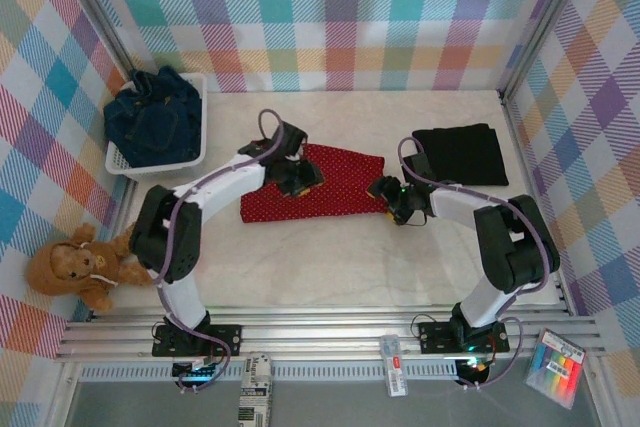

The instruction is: Fold and stack the skirts

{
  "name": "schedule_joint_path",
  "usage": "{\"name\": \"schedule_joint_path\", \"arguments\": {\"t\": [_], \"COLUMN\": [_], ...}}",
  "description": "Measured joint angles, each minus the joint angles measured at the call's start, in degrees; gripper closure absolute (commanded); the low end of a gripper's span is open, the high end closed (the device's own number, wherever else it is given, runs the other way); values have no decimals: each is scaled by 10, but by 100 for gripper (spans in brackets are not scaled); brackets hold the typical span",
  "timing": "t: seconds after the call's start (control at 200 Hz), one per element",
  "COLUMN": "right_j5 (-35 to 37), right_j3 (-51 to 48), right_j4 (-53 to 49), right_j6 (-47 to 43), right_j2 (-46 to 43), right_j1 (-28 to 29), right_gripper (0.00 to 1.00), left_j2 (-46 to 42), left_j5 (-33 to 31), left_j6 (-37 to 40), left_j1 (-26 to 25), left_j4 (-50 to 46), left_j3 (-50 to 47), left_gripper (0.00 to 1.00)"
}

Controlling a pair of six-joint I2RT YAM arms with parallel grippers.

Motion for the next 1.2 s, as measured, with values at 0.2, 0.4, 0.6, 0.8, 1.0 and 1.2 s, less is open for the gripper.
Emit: {"name": "schedule_joint_path", "arguments": {"t": [0.2, 0.4, 0.6, 0.8, 1.0, 1.2], "right_j5": [-4, -4, -2, 4, 37, 63], "right_j3": [-13, -29, -49, -64, -84, -85], "right_j4": [30, 47, 71, 135, 171, 166], "right_j6": [23, 36, 43, 34, 8, -42], "right_j2": [1, 2, 3, 10, 7, 4], "right_j1": [0, 0, -3, -3, -1, -1], "right_gripper": [33, 39, 62, 88, 100, 100], "left_j2": [73, 96, 106, 106, 106, 71], "left_j5": [37, 55, 61, 61, 78, 67], "left_j6": [-5, -12, -12, -10, -11, -1], "left_j1": [-18, -18, -19, -19, -19, -8], "left_j4": [-9, -14, -14, -14, -10, -27], "left_j3": [4, 3, 3, 4, 4, 7], "left_gripper": [71, 72, 70, 69, 61, 42]}}
